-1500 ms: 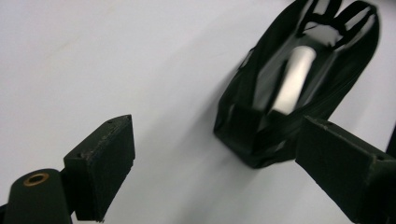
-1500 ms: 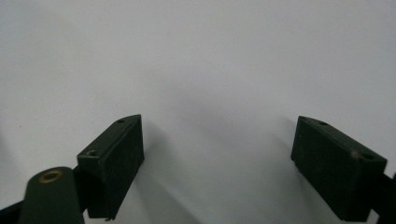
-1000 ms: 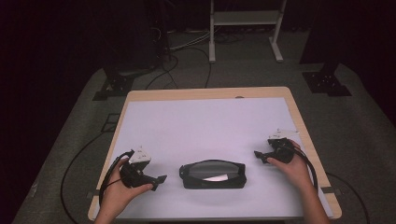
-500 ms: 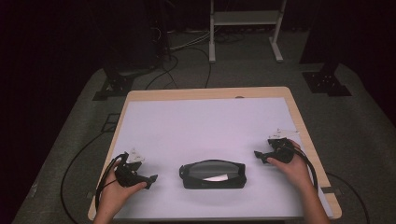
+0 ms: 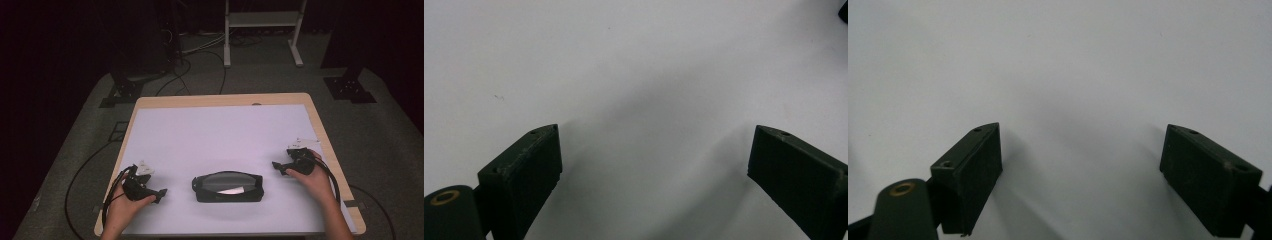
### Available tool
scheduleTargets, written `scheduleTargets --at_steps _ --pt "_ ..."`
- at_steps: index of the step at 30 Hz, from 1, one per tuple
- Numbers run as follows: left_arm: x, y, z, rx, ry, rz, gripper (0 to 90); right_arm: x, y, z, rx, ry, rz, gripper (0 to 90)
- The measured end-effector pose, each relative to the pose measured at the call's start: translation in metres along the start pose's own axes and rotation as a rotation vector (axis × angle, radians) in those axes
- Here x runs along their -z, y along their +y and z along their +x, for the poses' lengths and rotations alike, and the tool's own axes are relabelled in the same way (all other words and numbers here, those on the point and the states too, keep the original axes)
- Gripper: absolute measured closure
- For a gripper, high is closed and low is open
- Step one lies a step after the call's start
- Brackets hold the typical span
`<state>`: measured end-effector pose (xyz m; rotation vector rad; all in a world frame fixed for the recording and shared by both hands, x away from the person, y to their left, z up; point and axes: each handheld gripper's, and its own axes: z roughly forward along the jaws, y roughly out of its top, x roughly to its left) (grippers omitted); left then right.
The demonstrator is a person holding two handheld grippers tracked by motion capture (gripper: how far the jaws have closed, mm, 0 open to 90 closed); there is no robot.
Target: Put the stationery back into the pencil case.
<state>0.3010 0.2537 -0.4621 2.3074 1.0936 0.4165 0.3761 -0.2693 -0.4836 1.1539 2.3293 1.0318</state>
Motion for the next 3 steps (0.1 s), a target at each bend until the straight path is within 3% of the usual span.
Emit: scheduleTargets --at_steps 3 --pt "0.0004 -0.0023 -0.0003 0.006 0.004 -0.001 6.6 0.0000 0.0000 0.0000 0.000 -0.001 0.000 15.8"
